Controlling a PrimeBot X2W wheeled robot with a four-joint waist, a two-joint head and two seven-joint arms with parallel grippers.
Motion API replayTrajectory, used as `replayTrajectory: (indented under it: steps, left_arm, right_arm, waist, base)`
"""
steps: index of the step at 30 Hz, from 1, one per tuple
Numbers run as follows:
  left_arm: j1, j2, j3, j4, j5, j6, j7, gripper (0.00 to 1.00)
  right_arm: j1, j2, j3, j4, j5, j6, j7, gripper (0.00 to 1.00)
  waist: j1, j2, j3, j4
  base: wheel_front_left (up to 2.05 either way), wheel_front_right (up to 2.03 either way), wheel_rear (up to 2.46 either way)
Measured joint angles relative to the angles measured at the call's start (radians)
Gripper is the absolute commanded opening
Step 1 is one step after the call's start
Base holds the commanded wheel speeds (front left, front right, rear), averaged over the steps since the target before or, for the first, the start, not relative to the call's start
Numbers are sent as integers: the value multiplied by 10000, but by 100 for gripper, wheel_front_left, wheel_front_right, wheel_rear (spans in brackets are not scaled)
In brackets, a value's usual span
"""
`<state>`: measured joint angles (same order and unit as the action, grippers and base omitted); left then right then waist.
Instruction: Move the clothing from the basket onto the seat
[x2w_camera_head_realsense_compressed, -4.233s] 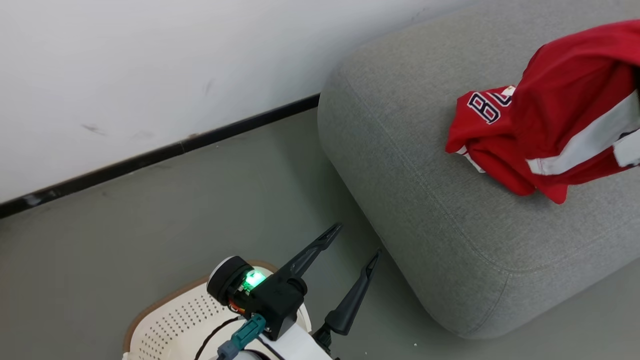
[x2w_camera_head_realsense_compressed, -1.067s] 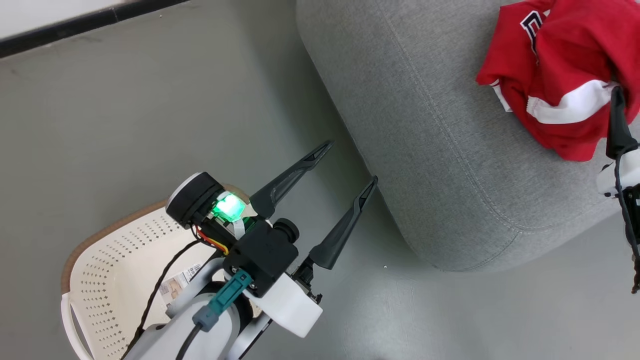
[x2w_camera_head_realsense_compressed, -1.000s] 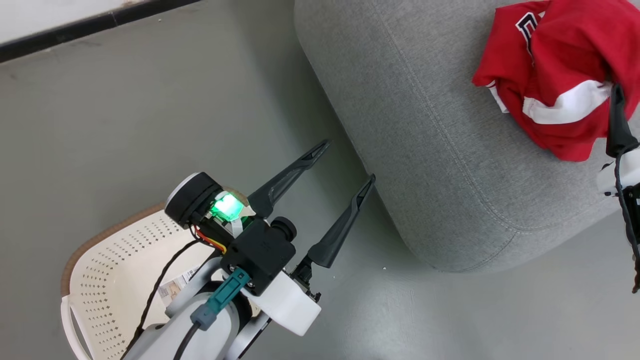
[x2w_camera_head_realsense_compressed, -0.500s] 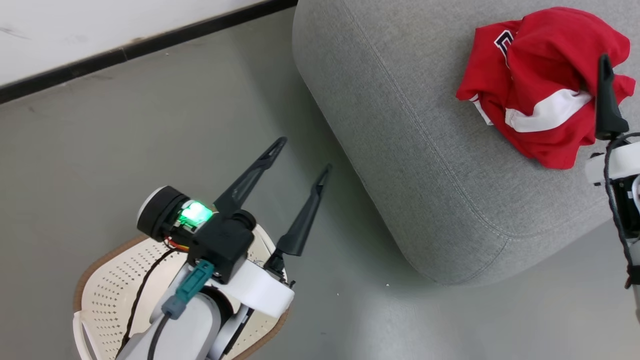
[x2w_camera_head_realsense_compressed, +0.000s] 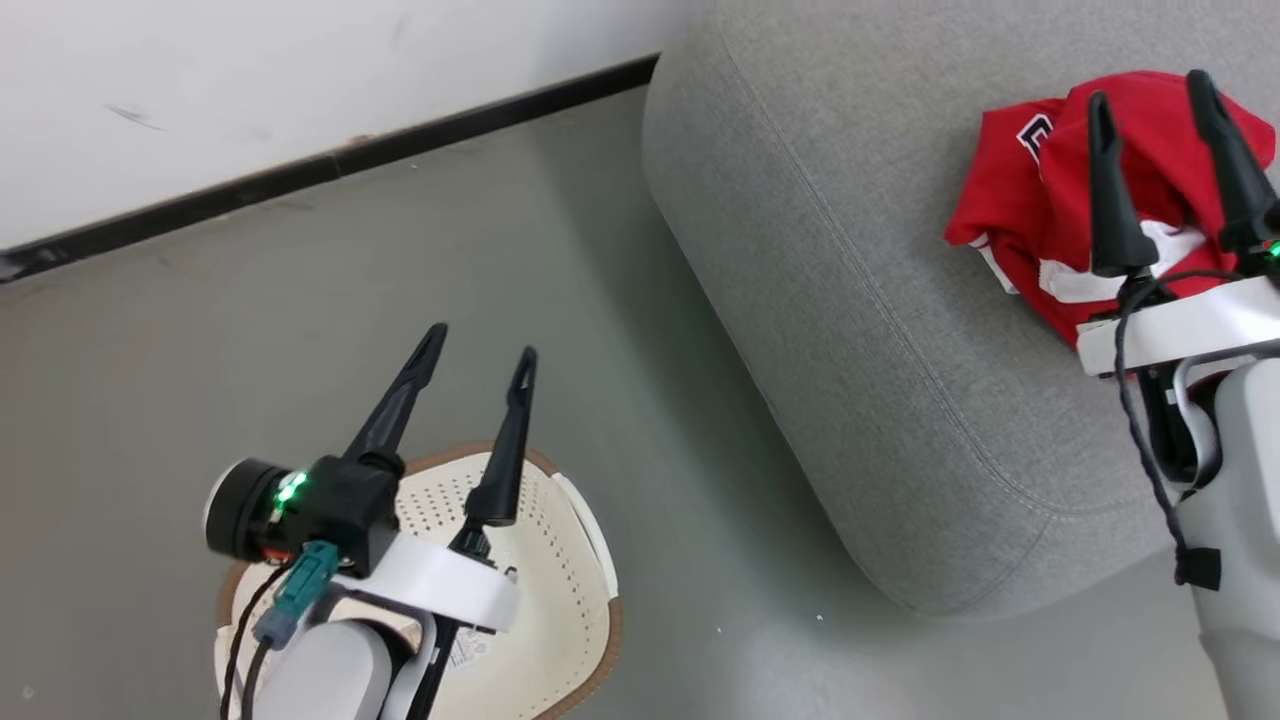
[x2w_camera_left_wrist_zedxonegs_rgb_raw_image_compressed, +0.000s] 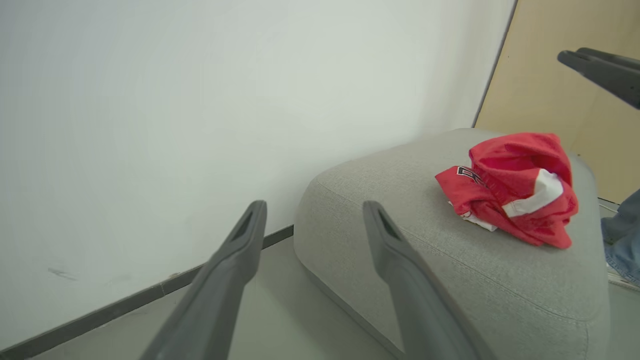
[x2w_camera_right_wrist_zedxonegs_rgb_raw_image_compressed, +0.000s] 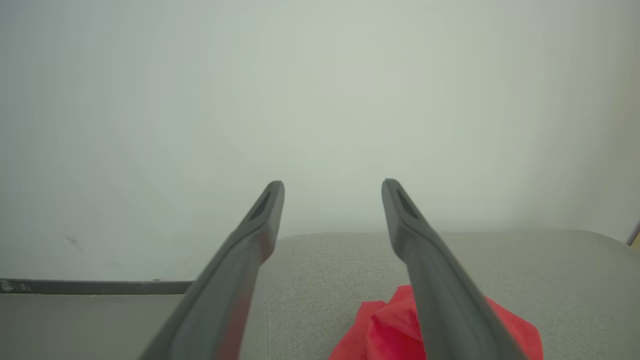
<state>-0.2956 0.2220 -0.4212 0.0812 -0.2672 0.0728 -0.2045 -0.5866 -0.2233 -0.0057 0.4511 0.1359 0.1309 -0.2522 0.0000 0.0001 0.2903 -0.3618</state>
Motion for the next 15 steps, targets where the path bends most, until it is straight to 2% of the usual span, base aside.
replayTrajectory:
  steps: [15]
  left_arm:
    - [1052,-58,955,869,-491,604,-337,100]
  right_arm:
    - [759,709,397,17,-414,0,0,100]
  waist:
    - [0,0,-990,862]
  base:
    - [0,0,0]
